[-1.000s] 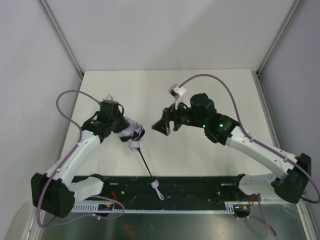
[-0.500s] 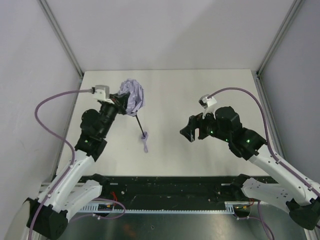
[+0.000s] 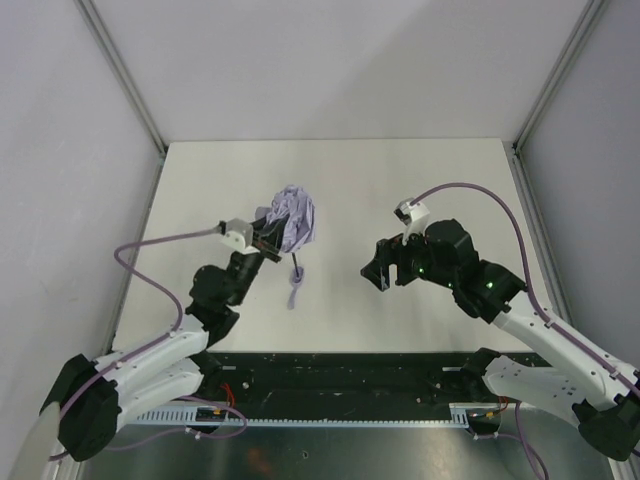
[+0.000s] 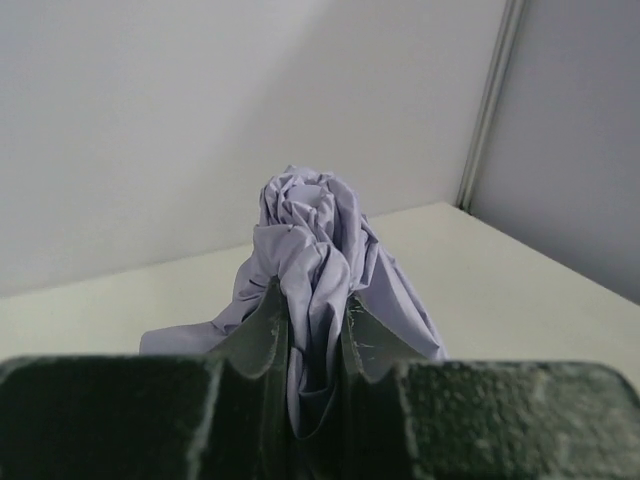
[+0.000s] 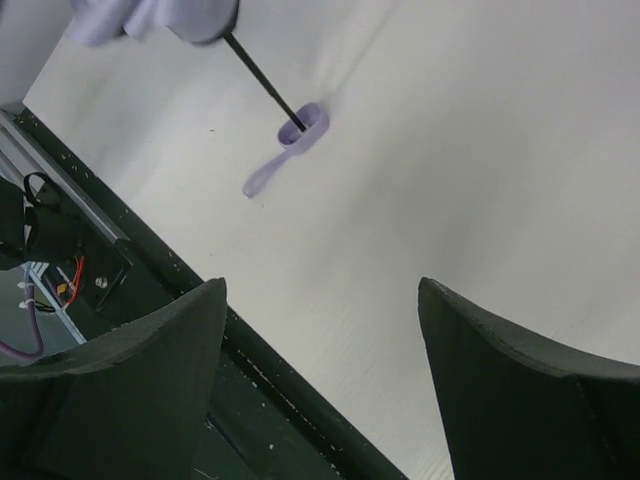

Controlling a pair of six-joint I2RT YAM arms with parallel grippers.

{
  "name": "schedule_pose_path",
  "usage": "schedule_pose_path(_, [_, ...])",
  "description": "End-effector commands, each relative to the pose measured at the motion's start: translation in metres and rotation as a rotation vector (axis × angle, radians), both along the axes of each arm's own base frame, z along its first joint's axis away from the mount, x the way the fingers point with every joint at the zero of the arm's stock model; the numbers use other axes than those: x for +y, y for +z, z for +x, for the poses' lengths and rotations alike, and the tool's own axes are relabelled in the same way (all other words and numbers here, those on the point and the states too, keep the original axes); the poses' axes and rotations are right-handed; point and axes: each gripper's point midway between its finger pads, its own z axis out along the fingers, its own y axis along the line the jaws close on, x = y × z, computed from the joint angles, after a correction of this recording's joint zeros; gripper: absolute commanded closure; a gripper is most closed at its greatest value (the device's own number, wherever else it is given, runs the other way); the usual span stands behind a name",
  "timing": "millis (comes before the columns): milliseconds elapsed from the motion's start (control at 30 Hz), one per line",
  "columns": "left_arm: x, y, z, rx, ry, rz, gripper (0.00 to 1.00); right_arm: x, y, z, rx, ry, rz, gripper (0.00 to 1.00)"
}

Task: Put away the umbrella

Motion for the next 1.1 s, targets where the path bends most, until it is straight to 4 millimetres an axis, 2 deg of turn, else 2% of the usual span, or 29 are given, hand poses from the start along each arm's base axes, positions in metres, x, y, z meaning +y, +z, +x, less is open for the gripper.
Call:
schedule_pose_path(0, [0.005,-0.110,-0.012,0.292,0.017,-0.040,1.00,0.001,0.008,0.000,-0.025,0.007,0.041,0.19])
schedule_pose_path(67, [0.007,-0.135,-0.020,0.352,0.014,-0.041,1.00,0.001,0.005,-0.001,-0.022,0.008,0.040,0.19])
schedule_pose_path(167, [0.008,-0.153,-0.029,0.392,0.005,-0.033,1.00,0.003,-0.003,-0.001,-0.007,0.012,0.044,0.19])
schedule_pose_path(233, [0.008,-0.149,-0.031,0.384,-0.003,-0.053,1.00,0.005,-0.007,0.000,0.007,0.016,0.048,0.19])
schedule_pose_path(333, [0.004,-0.125,-0.031,0.373,-0.034,-0.101,1.00,0.005,-0.011,0.000,0.019,0.019,0.046,0.19])
schedule_pose_path(400, [-0.005,-0.109,-0.031,0.409,-0.095,-0.138,1.00,0.007,-0.016,0.000,0.035,0.028,0.039,0.18])
schedule_pose_path(500, [-0.018,-0.098,-0.030,0.545,-0.200,-0.223,0.99,0.013,-0.033,-0.002,0.110,0.058,0.023,0.17])
schedule_pose_path(600, [-0.027,-0.108,-0.025,0.788,-0.282,-0.285,0.99,0.015,-0.051,-0.001,0.182,0.050,-0.002,0.17])
schedule_pose_path(733, [-0.036,-0.126,-0.022,1.088,-0.367,-0.375,0.97,0.015,-0.064,0.005,0.234,0.002,-0.018,0.17])
schedule_pose_path(833, [-0.043,-0.136,-0.007,1.189,-0.404,-0.386,0.93,0.019,-0.069,0.008,0.258,-0.012,-0.012,0.17])
schedule_pose_path(967, [-0.048,-0.151,0.031,1.248,-0.406,-0.374,0.86,0.019,-0.075,0.010,0.269,-0.022,-0.022,0.17])
schedule_pose_path(1033, [-0.046,-0.159,0.054,1.262,-0.413,-0.371,0.74,0.018,-0.077,0.010,0.272,-0.025,-0.026,0.17])
schedule_pose_path(1067, [-0.042,-0.159,0.066,1.254,-0.415,-0.372,0.58,0.018,-0.077,0.010,0.272,-0.027,-0.027,0.17])
